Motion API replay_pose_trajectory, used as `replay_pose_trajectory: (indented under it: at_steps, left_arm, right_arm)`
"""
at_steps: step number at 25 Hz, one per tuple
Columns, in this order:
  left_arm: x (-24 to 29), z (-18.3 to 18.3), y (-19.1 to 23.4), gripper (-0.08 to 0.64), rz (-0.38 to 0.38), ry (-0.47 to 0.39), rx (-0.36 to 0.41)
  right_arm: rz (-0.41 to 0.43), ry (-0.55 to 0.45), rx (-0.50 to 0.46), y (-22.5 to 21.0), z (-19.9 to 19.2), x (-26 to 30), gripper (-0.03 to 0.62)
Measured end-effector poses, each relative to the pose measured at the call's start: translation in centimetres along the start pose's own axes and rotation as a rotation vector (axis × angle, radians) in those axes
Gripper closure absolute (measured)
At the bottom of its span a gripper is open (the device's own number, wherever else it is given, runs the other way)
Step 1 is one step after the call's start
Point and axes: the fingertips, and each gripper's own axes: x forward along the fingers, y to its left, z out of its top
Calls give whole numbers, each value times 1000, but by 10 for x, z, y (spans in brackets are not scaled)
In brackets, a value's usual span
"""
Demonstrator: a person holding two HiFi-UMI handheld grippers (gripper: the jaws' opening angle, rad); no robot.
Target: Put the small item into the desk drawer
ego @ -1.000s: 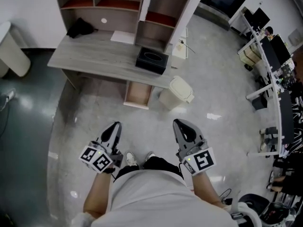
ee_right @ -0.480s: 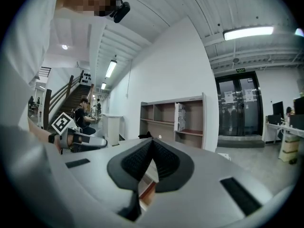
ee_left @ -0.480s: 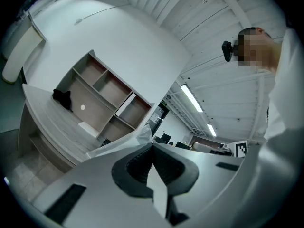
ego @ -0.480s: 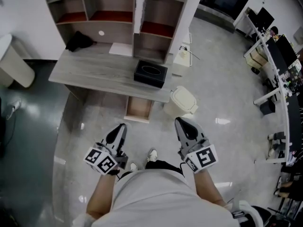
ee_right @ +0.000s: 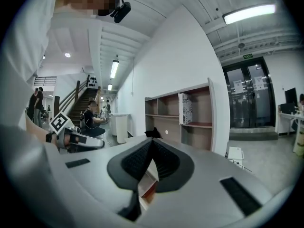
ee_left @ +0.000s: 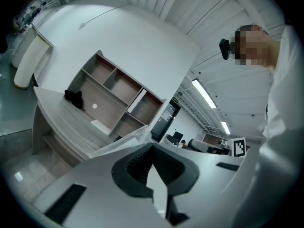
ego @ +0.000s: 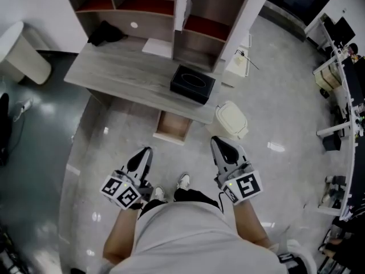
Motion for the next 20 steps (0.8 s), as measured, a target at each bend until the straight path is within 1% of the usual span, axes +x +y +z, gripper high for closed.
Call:
replay_pose_trajectory:
  at_steps: [4, 8, 15, 20]
  left_arm:
    - [0, -8, 16, 543, 55, 6, -7]
    - [1, -15, 26, 543, 86, 19, -11]
    - [11, -38, 50, 543, 110, 59, -34]
    - [16, -65, 71, 543, 111, 101, -53]
  right_arm:
    - [29, 9, 13, -5, -9, 12, 569]
    - [45, 18, 20, -7, -14, 19, 569]
    - [53, 55, 34, -5, -33, 28, 569]
    - [45, 90, 40, -4, -52, 33, 569]
